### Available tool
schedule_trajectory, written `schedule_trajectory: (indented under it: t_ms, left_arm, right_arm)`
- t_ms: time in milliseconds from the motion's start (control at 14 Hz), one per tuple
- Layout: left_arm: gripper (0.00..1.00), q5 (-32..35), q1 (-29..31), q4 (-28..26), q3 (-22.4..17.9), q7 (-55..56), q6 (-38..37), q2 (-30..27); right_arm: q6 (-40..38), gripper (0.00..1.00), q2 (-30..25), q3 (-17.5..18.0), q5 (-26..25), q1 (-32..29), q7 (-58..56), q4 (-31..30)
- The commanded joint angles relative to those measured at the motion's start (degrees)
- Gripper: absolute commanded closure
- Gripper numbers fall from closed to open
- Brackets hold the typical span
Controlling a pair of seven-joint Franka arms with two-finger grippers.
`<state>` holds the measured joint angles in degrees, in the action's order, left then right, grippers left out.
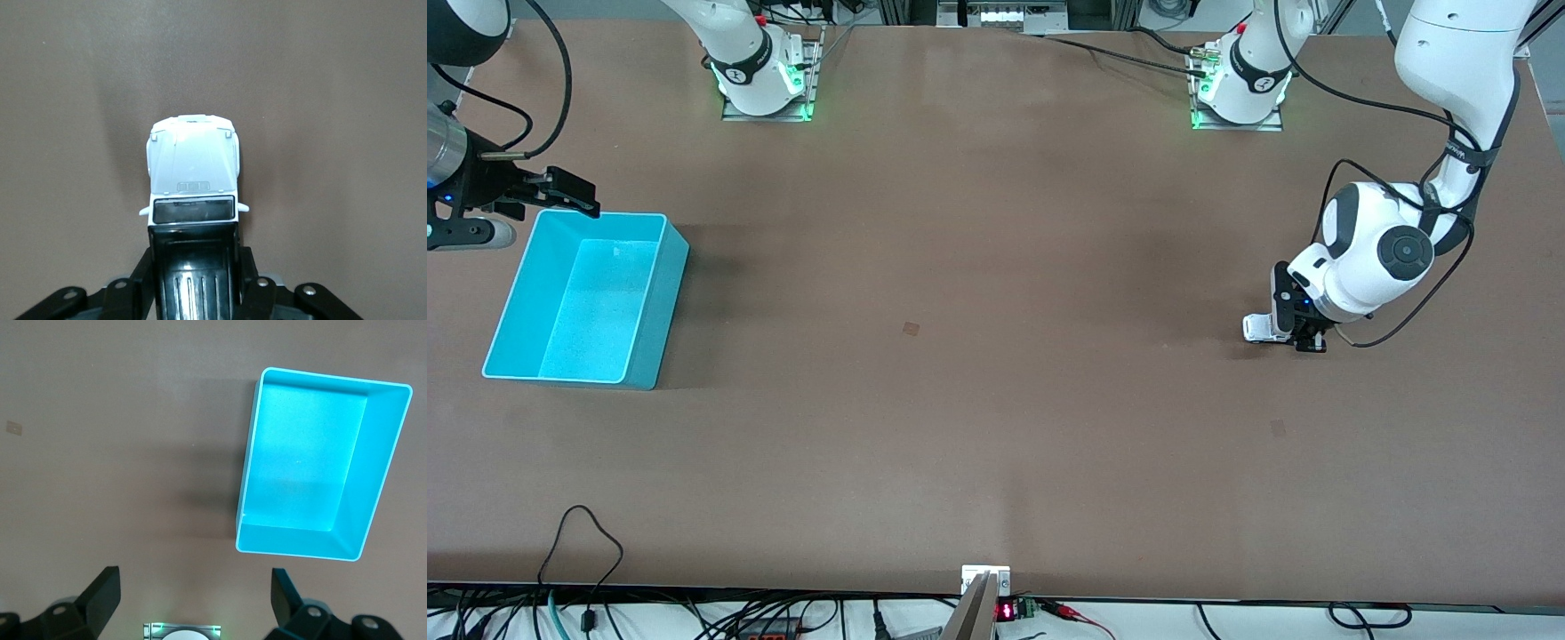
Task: Wind and store white jeep toy
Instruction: 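Press the jeep down and drag it backward with the left gripper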
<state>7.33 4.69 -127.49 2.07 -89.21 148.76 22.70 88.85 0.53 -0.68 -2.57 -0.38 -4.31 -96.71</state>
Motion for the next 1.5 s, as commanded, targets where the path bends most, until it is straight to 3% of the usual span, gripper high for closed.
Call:
schedule_trajectory:
  t_ms: [0, 357, 1429]
  left_arm:
    - [0.66, 1.19, 0.67, 0.04, 0.65, 0.35, 0.22, 0.07]
    - [0.74, 1.28, 0.58, 0.39, 0.56, -0.26, 0.22, 0.68]
    - [0.77, 1.37, 3.13, 3.03, 0.56, -0.44, 0.31, 3.49]
  right_arm:
    - [0.36, 0.0, -0.35, 0.24, -0.25, 0.12, 0.35, -0.4]
    - [0.36, 0.0, -0.35, 0.41, -0.42, 0.29, 0.35, -0.4]
    - [0.45, 0.0, -0.35, 0.41, -0.25, 0.29, 0.35, -0.32]
